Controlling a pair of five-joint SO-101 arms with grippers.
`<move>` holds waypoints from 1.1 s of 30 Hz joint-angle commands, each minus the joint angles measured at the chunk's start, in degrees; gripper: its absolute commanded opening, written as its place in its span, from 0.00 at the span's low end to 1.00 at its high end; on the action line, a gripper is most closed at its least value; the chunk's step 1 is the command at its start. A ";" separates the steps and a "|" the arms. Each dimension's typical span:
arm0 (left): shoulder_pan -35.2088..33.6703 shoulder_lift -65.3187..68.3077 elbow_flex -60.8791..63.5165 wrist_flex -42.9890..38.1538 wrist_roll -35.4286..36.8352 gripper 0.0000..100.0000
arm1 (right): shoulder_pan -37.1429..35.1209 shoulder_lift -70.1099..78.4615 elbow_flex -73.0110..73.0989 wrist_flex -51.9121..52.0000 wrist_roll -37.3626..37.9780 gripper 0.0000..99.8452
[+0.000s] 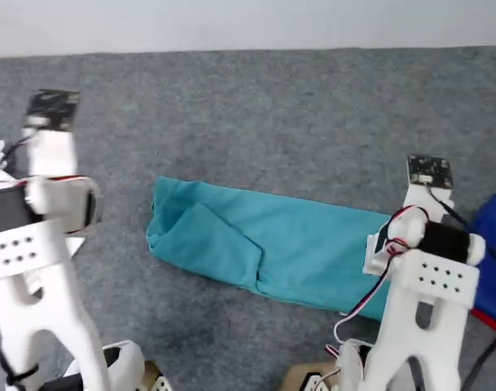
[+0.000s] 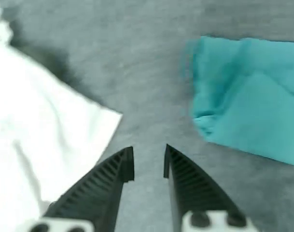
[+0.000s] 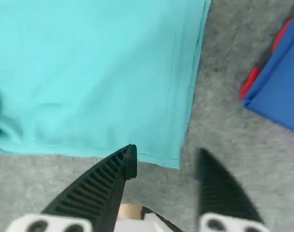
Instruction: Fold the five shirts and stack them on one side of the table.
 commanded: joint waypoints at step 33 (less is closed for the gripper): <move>-13.80 -1.76 -1.71 1.76 -3.34 0.11 | -5.58 41.54 -5.80 -25.10 -2.20 0.07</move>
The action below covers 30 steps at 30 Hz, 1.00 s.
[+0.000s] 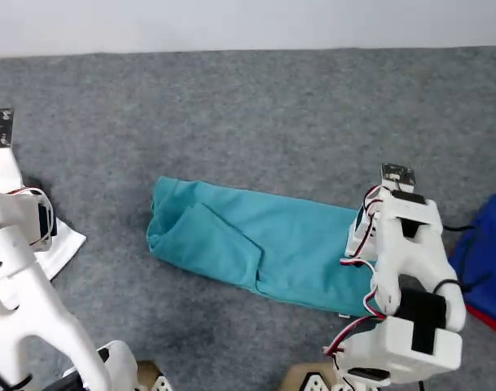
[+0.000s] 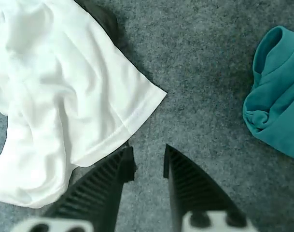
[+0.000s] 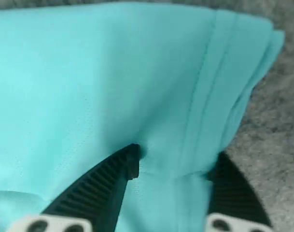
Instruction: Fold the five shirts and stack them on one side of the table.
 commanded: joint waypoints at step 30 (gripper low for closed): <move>-0.09 -1.67 -1.63 1.49 3.60 0.11 | 9.63 -2.15 -28.48 29.93 35.52 0.01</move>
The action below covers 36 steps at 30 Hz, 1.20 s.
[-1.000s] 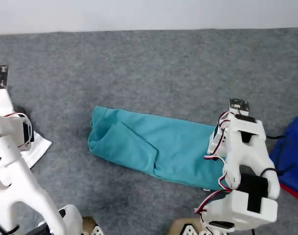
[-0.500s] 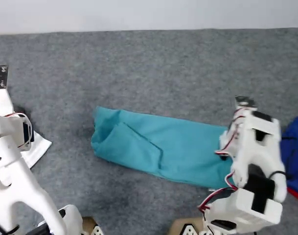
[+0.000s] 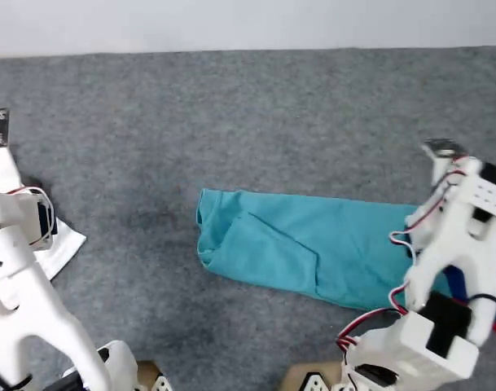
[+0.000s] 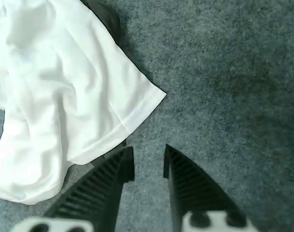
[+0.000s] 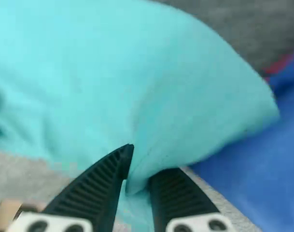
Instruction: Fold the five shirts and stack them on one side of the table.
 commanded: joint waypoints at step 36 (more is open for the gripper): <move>-0.35 -1.93 4.79 1.58 2.11 0.11 | -50.51 -7.34 -3.34 -6.02 -17.58 0.01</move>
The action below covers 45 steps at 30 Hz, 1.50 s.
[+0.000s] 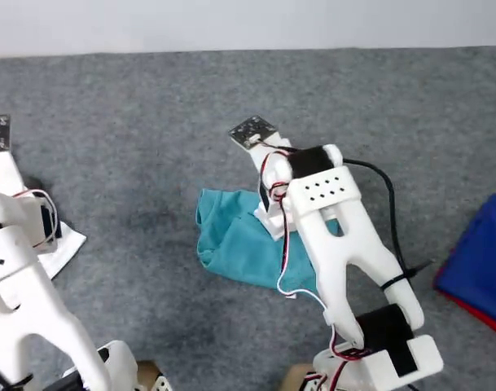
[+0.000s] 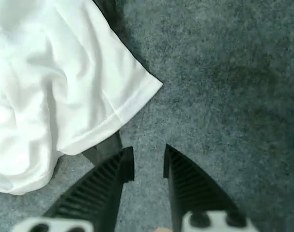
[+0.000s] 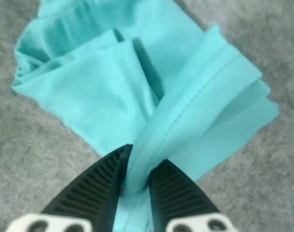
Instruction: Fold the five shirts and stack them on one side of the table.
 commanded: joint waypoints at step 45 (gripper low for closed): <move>-0.26 -1.85 1.45 1.41 0.44 0.11 | -20.09 34.15 -43.60 9.36 -3.25 0.19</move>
